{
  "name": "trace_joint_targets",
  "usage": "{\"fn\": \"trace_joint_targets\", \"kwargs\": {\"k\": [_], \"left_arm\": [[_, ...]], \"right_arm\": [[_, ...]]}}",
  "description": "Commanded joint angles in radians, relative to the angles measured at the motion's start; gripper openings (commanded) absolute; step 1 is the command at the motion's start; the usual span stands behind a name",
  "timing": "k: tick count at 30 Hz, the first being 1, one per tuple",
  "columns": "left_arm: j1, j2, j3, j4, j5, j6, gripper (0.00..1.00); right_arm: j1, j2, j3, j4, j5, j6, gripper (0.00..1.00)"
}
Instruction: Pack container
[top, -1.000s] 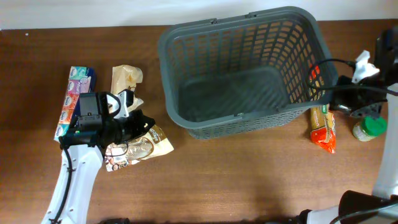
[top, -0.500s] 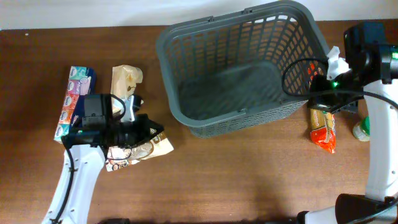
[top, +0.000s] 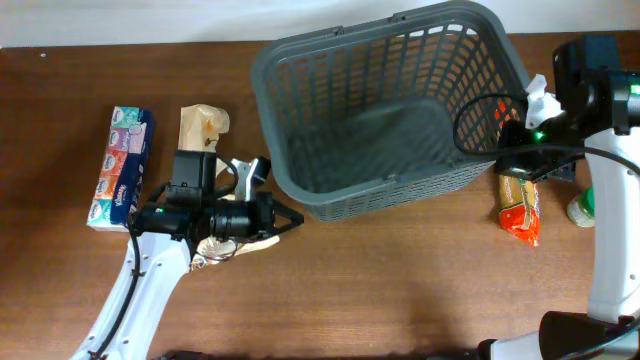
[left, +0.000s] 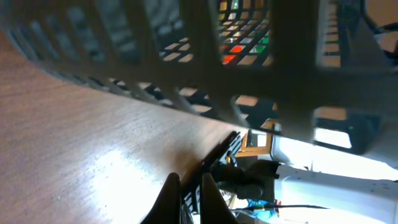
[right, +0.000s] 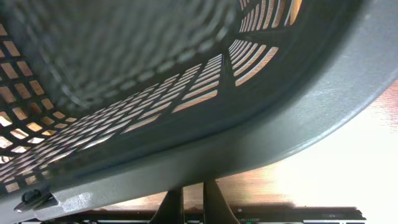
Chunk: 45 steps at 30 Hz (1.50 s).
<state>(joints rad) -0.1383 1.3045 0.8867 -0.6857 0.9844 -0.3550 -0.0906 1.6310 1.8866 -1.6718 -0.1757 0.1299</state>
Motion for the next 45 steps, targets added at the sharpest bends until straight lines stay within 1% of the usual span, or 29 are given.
{"fn": "trace_joint_targets", "kwargs": {"k": [1, 3, 6, 11, 18, 23, 26, 29, 34, 35, 36, 37, 38, 39, 40, 42, 43, 45], "left_arm": [[-0.003, 0.007, 0.012, 0.093, 0.022, -0.047, 0.02], [-0.003, 0.007, 0.012, 0.208, 0.022, -0.117, 0.02], [-0.003, 0.007, 0.012, 0.322, 0.022, -0.181, 0.02], [-0.003, 0.007, 0.012, 0.418, -0.032, -0.238, 0.02], [-0.003, 0.007, 0.012, 0.437, -0.092, -0.240, 0.02], [-0.001, 0.007, 0.012, 0.479, -0.138, -0.253, 0.02], [0.025, 0.007, 0.012, 0.505, -0.140, -0.259, 0.02], [0.086, 0.007, 0.012, 0.514, -0.140, -0.259, 0.02], [0.131, 0.007, 0.012, 0.513, -0.129, -0.259, 0.02], [0.131, 0.007, 0.012, 0.513, -0.116, -0.258, 0.02], [0.131, 0.007, 0.012, 0.509, -0.108, -0.258, 0.02], [0.133, 0.007, 0.012, 0.507, -0.104, -0.258, 0.02], [0.133, 0.007, 0.012, 0.507, -0.098, -0.258, 0.02], [0.133, 0.007, 0.012, 0.507, -0.093, -0.258, 0.02], [0.133, 0.007, 0.012, 0.506, -0.084, -0.259, 0.02], [0.133, 0.007, 0.012, 0.504, -0.062, -0.259, 0.02], [0.133, 0.007, 0.012, 0.494, -0.059, -0.259, 0.02], [0.133, 0.007, 0.012, 0.466, -0.060, -0.259, 0.02]], "right_arm": [[0.006, -0.003, -0.005, 0.002, -0.014, 0.002, 0.04], [0.006, -0.003, -0.005, 0.000, -0.022, 0.002, 0.04], [0.006, -0.003, -0.005, -0.001, -0.025, 0.002, 0.04], [0.006, -0.003, -0.005, 0.000, -0.024, 0.002, 0.04], [0.006, -0.003, -0.005, 0.004, -0.025, 0.002, 0.04], [0.019, -0.003, -0.005, 0.003, -0.031, -0.002, 0.04], [0.064, -0.003, -0.005, 0.011, -0.031, -0.002, 0.04], [0.114, -0.003, -0.005, 0.034, -0.031, -0.001, 0.04], [0.130, -0.003, -0.005, 0.038, -0.031, 0.002, 0.04], [0.130, -0.003, -0.005, 0.038, -0.031, -0.014, 0.06], [0.130, -0.003, -0.005, 0.037, -0.031, -0.029, 0.25], [0.130, -0.003, -0.005, 0.036, -0.043, -0.047, 0.51], [0.130, -0.003, -0.004, 0.033, -0.066, -0.072, 0.69], [0.130, -0.003, -0.001, 0.028, -0.094, -0.094, 0.79], [0.130, -0.003, 0.000, 0.025, -0.102, -0.096, 0.87], [0.129, -0.003, 0.000, 0.008, -0.102, -0.095, 0.93], [0.127, -0.003, 0.000, -0.001, -0.101, -0.095, 0.95], [0.113, -0.003, 0.000, -0.023, -0.101, -0.095, 0.92]]}}
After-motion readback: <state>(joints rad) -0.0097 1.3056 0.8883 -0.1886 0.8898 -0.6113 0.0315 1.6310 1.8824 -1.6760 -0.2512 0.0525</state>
